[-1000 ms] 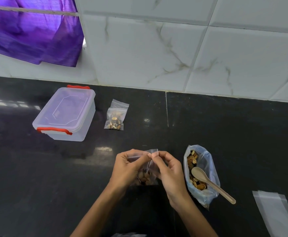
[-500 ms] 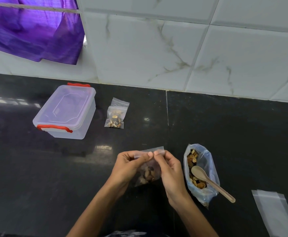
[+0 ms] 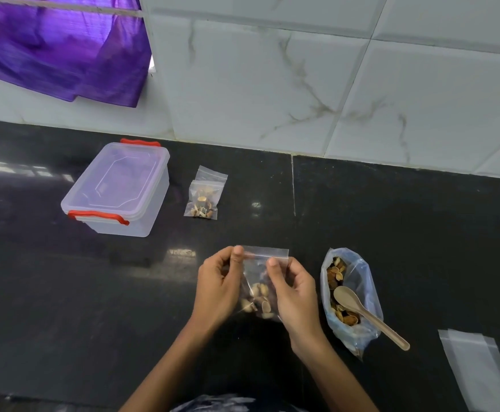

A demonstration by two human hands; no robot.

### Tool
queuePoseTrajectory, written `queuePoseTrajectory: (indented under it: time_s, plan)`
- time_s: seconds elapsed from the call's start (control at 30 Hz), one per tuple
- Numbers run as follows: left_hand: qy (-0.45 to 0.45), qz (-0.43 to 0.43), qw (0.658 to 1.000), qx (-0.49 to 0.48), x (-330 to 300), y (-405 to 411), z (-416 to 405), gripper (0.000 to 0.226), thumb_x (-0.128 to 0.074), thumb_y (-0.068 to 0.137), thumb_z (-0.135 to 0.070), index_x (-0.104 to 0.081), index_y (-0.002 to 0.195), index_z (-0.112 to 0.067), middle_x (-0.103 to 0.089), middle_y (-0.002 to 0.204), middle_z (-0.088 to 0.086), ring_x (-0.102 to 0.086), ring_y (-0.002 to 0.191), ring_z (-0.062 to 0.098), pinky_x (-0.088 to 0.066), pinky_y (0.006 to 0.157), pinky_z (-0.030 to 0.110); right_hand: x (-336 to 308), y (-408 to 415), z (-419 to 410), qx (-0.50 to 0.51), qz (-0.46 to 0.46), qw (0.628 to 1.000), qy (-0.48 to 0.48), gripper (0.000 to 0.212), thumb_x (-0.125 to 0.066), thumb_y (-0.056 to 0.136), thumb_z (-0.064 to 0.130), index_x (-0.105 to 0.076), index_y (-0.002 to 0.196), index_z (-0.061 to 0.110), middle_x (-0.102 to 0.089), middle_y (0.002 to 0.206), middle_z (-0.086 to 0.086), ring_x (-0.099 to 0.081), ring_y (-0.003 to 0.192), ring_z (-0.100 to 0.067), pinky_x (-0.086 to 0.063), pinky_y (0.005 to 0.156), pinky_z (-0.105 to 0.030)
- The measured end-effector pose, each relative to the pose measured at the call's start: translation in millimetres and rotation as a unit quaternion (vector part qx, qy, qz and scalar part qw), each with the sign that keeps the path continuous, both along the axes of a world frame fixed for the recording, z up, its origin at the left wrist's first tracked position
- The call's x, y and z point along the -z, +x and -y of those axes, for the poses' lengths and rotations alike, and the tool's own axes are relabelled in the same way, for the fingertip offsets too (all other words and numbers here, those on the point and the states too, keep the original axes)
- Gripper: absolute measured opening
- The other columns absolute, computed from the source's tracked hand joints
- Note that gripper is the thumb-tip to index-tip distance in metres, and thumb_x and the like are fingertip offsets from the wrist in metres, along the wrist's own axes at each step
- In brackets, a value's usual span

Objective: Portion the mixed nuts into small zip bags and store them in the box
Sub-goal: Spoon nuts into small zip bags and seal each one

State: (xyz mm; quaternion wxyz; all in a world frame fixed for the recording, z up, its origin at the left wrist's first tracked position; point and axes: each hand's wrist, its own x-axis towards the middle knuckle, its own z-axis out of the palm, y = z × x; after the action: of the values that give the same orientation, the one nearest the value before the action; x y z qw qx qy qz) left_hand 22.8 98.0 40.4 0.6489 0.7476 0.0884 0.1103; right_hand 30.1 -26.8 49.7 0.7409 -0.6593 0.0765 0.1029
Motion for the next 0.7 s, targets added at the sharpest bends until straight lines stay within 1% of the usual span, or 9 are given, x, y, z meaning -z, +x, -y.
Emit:
queuePoseTrajectory:
  time_s: [0.07,0.13,0.2,0.27,0.33,0.37,0.5,0.6,0.7]
  plan:
    - [0.072,0.016,0.997,-0.002,2.7,-3.7,-0.5,0.052,-0.032,0.092,-0.059,-0.055,0.073,-0.017,-0.056,0.057,-0.002,-0.051,0.048,0.007,-0.04,0.045,0.02,1.8,1.6,-3.2,0.017,0.012,1.0,-0.018,0.016,-0.059,0.089,0.031,-0.066,0.096,0.019,-0.071,0.091,-0.002,-0.07,0.083,-0.012,-0.058,0.069,-0.027]
    - [0.139,0.017,0.99,-0.001,3.4,-6.7,-2.5,0.054,-0.029,0.091,-0.063,-0.051,0.071,-0.018,-0.055,0.058,0.0,-0.049,0.047,0.008,-0.038,0.044,0.022,2.5,4.5,-6.3,0.028,0.023,0.999,-0.026,0.013,-0.06,0.088,0.03,-0.065,0.093,0.02,-0.07,0.092,0.0,-0.069,0.084,-0.008,-0.057,0.069,-0.023]
    - [0.183,0.015,0.983,-0.008,5.5,-8.4,-5.6,0.05,-0.03,0.094,-0.057,-0.05,0.07,-0.018,-0.055,0.056,0.002,-0.05,0.048,0.014,-0.039,0.046,0.028,4.7,8.3,-11.1,0.04,0.029,0.998,-0.031,0.012,-0.061,0.088,0.03,-0.065,0.092,0.02,-0.07,0.091,0.0,-0.069,0.083,-0.008,-0.056,0.069,-0.023]
    - [0.214,0.01,0.977,-0.024,7.3,-8.3,-7.7,0.042,-0.031,0.095,-0.049,-0.046,0.07,-0.019,-0.053,0.054,-0.002,-0.05,0.048,0.013,-0.037,0.045,0.025,6.7,12.3,-17.5,0.046,0.023,0.998,-0.031,0.011,-0.061,0.088,0.03,-0.066,0.09,0.02,-0.07,0.091,-0.001,-0.069,0.084,-0.012,-0.058,0.074,-0.029]
    - [0.214,-0.009,0.976,-0.047,8.8,-6.4,-10.1,0.037,-0.03,0.096,-0.044,-0.044,0.072,-0.02,-0.054,0.055,-0.005,-0.05,0.048,0.01,-0.038,0.047,0.025,6.5,17.2,-23.9,0.021,0.014,0.999,-0.029,0.012,-0.062,0.088,0.032,-0.066,0.09,0.021,-0.07,0.092,-0.002,-0.069,0.086,-0.015,-0.058,0.078,-0.035]
    - [0.206,-0.023,0.976,-0.064,9.3,-4.6,-12.5,0.036,-0.03,0.097,-0.043,-0.043,0.073,-0.02,-0.055,0.057,-0.004,-0.051,0.05,0.01,-0.04,0.048,0.028,5.7,19.8,-26.9,-0.006,0.008,1.0,-0.026,0.013,-0.062,0.088,0.033,-0.065,0.092,0.021,-0.07,0.095,-0.002,-0.069,0.087,-0.014,-0.058,0.079,-0.035]
    - [0.198,-0.04,0.97,-0.139,16.0,6.1,-36.4,0.029,-0.036,0.1,-0.031,-0.044,0.074,-0.021,-0.062,0.067,0.001,-0.061,0.061,0.021,-0.051,0.055,0.045,6.4,31.4,-38.5,-0.1,-0.017,0.994,-0.045,0.018,-0.063,0.087,0.034,-0.067,0.1,0.021,-0.071,0.099,0.001,-0.068,0.093,-0.011,-0.057,0.083,-0.029]
    - [0.2,-0.06,0.964,-0.162,19.4,15.0,-54.0,0.028,-0.038,0.099,-0.031,-0.048,0.075,-0.024,-0.061,0.066,0.001,-0.059,0.06,0.022,-0.049,0.056,0.044,15.0,41.7,-50.5,-0.112,-0.033,0.991,-0.066,0.014,-0.065,0.088,0.025,-0.069,0.098,0.016,-0.072,0.096,-0.003,-0.068,0.092,-0.015,-0.057,0.083,-0.031]
    - [0.2,-0.094,0.958,-0.182,22.9,31.3,-69.0,0.025,-0.039,0.1,-0.03,-0.057,0.091,-0.016,-0.062,0.073,0.002,-0.059,0.066,0.021,-0.049,0.06,0.041,27.0,60.4,-69.8,-0.099,-0.058,0.991,-0.065,0.009,-0.068,0.087,0.02,-0.067,0.094,0.014,-0.072,0.095,-0.005,-0.068,0.092,-0.018,-0.056,0.084,-0.03]
